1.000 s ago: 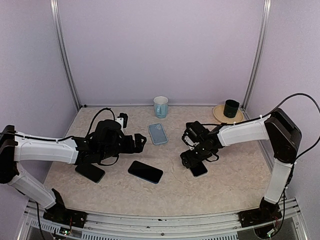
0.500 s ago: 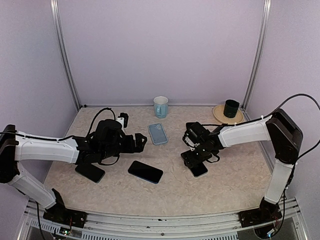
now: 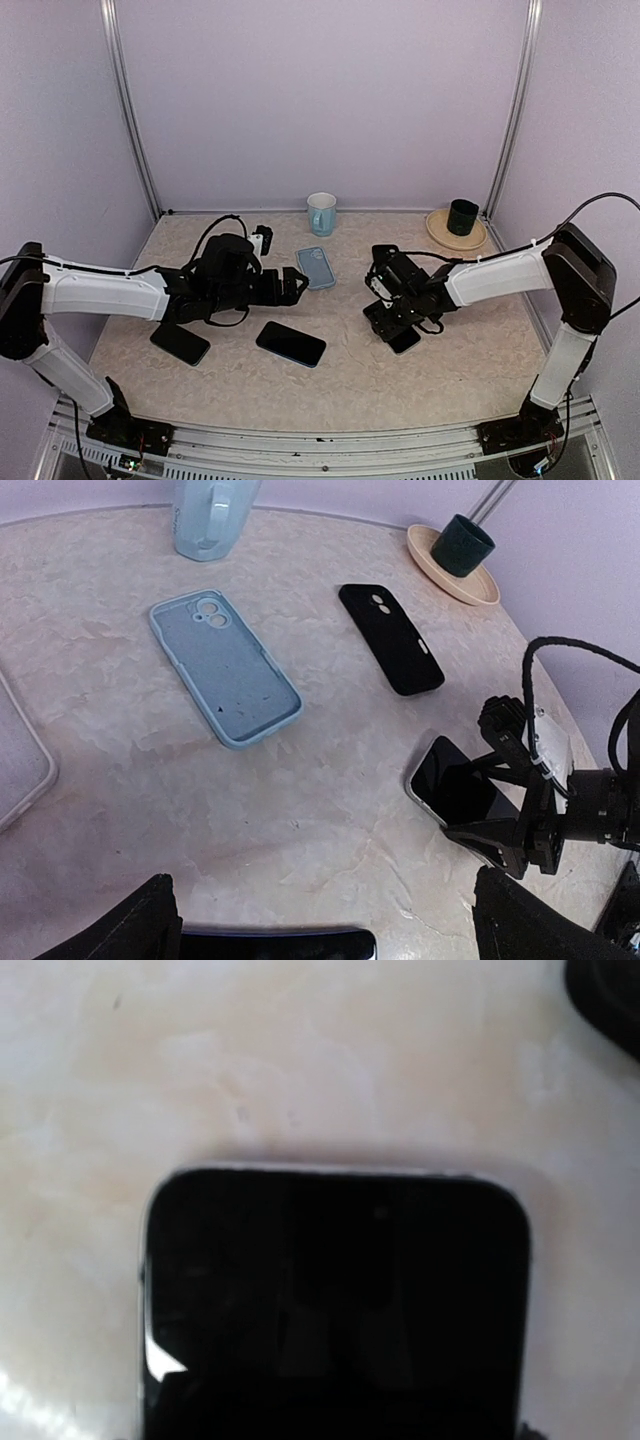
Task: Put the phone into the phone case
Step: Pick up the phone at the center of the board.
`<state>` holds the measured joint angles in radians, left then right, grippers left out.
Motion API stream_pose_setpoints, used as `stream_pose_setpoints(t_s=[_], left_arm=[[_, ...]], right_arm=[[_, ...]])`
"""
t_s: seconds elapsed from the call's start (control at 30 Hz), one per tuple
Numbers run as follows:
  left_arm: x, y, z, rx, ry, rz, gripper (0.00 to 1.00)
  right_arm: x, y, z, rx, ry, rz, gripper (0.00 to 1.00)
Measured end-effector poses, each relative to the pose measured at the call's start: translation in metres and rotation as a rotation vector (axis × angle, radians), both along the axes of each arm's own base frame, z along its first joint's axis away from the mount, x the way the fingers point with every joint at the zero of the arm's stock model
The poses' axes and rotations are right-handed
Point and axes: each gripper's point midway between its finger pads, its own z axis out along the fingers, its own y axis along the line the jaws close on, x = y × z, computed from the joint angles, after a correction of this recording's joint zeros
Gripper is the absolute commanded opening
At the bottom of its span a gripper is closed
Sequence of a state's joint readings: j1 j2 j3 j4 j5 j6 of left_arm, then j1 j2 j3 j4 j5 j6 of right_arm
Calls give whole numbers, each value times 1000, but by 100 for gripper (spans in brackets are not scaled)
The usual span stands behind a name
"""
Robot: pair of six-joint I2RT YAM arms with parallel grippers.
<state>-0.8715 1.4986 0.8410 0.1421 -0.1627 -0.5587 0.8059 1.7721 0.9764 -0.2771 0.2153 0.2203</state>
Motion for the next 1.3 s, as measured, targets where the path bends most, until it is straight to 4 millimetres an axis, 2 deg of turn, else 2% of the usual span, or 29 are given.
stream_pose_setpoints(t_s=[0.23, 0.47, 0.63, 0.87, 1.13, 1.3], left_arm=[[-8, -28, 6, -42, 12, -145, 99], [-21, -51, 19, -99, -4, -290, 99], [-27, -71, 19, -126, 12, -388, 99], [-39, -94, 13, -171, 72, -516, 99], [-42, -110, 28, -218, 77, -590, 95], [-45, -117, 20, -230, 122, -616, 91]], right_arm=[[-4, -3, 16, 34, -68, 52, 72], [-7, -1, 52, 120, -177, 103, 71], [-14, 2, 74, 178, -251, 150, 71], [-29, 16, 95, 224, -342, 242, 71], [-52, 31, 112, 258, -431, 354, 70], [-66, 47, 123, 260, -489, 429, 71]])
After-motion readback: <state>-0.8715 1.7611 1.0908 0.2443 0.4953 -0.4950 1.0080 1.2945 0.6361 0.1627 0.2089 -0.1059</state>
